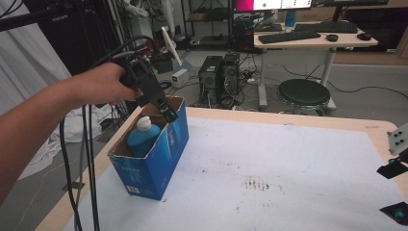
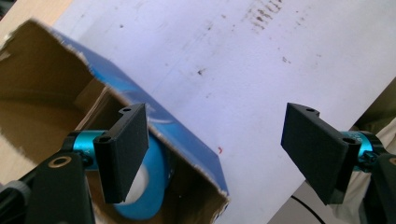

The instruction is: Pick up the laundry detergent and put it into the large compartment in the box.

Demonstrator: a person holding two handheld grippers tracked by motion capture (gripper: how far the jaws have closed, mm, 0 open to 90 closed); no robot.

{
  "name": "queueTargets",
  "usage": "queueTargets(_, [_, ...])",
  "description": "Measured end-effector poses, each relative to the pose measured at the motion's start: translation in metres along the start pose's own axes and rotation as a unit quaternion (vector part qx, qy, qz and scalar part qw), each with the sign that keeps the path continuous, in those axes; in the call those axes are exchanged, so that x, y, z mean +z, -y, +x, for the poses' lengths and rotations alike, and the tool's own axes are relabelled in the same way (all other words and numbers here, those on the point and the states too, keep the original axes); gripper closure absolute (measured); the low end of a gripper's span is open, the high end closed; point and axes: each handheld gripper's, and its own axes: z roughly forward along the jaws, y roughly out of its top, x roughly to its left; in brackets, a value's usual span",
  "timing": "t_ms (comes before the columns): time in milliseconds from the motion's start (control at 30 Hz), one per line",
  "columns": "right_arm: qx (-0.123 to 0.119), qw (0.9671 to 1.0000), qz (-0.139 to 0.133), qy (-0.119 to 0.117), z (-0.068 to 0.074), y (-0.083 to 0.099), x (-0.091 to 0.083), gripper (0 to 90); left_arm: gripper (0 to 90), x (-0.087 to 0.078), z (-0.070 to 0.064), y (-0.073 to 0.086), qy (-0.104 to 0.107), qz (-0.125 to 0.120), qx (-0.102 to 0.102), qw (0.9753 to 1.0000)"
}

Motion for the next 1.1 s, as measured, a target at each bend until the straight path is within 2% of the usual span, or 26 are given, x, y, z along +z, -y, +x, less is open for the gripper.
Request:
queueTargets(33, [0.0, 1.0, -0.001, 0.001, 0.0, 0.0, 0.0, 2.5, 23.4, 0.002, -0.002, -0.002, 0.006, 0.004, 0.01, 0.9999])
queueTargets(67, [0.0, 1.0, -0.001, 0.001, 0.0, 0.0, 0.0, 2.5, 23.4, 0.002, -0.002, -0.002, 0.006, 0.004, 0.01, 0.9999])
queueTargets(100, [-0.001, 1.0, -0.002, 0.002, 0.002, 0.0, -0.001, 2.5, 15.2, 0.009, -0.008, -0.008, 0.005, 0.012, 0.02, 0.9997])
queueTargets(267, [-0.001, 1.0, -0.002, 0.004, 0.004, 0.0, -0.002, 2.5, 14.6, 0.02, -0.017, -0.018, 0.007, 0.018, 0.037, 0.9991])
queueTargets(367, [-0.002, 1.0, -0.003, 0.005, 0.005, -0.001, -0.002, 2.5, 14.2, 0.027, -0.022, -0.024, 0.001, 0.024, 0.044, 0.9988])
queueTargets(400, [-0.002, 1.0, -0.003, 0.005, 0.005, -0.001, -0.002, 2.5, 9.0, 0.027, -0.022, -0.024, 0.001, 0.024, 0.044, 0.9988])
queueTargets(467, [-0.001, 1.0, -0.004, 0.005, 0.005, -0.001, -0.002, 2.5, 6.6, 0.033, -0.025, -0.029, -0.001, 0.027, 0.048, 0.9985])
queueTargets(533, [-0.002, 1.0, -0.005, 0.005, 0.004, -0.001, -0.002, 2.5, 6.6, 0.036, -0.028, -0.033, 0.002, 0.028, 0.056, 0.998])
queueTargets(600, [-0.001, 1.0, -0.006, 0.005, 0.004, -0.002, -0.002, 2.5, 6.6, 0.043, -0.032, -0.039, 0.003, 0.035, 0.073, 0.9967])
queueTargets(633, [-0.001, 1.0, -0.006, 0.006, 0.004, -0.001, -0.002, 2.5, 4.8, 0.045, -0.033, -0.041, 0.0, 0.037, 0.072, 0.9967])
queueTargets(667, [0.001, 1.0, -0.005, 0.006, 0.004, -0.001, -0.002, 2.5, 1.6, 0.049, -0.034, -0.045, -0.002, 0.035, 0.074, 0.9966])
queueTargets(767, [0.003, 1.0, -0.006, 0.007, 0.003, -0.001, -0.002, 2.5, 1.6, 0.054, -0.039, -0.053, 0.009, 0.028, 0.094, 0.9951])
queueTargets(833, [0.004, 0.9999, -0.008, 0.007, 0.003, -0.001, -0.003, 2.5, 1.6, 0.059, -0.045, -0.059, 0.017, 0.031, 0.112, 0.9931])
queueTargets(867, [0.004, 0.9999, -0.008, 0.007, 0.003, -0.001, -0.003, 2.5, 1.6, 0.059, -0.045, -0.059, 0.017, 0.031, 0.112, 0.9931])
queueTargets(900, [0.005, 0.9999, -0.008, 0.008, 0.003, -0.001, -0.003, 2.5, 1.6, 0.064, -0.052, -0.068, 0.02, 0.029, 0.123, 0.9917])
queueTargets(1100, [0.01, 0.9999, -0.009, 0.009, 0.003, -0.001, -0.003, 2.5, 1.7, 0.071, -0.061, -0.087, 0.024, 0.021, 0.13, 0.991])
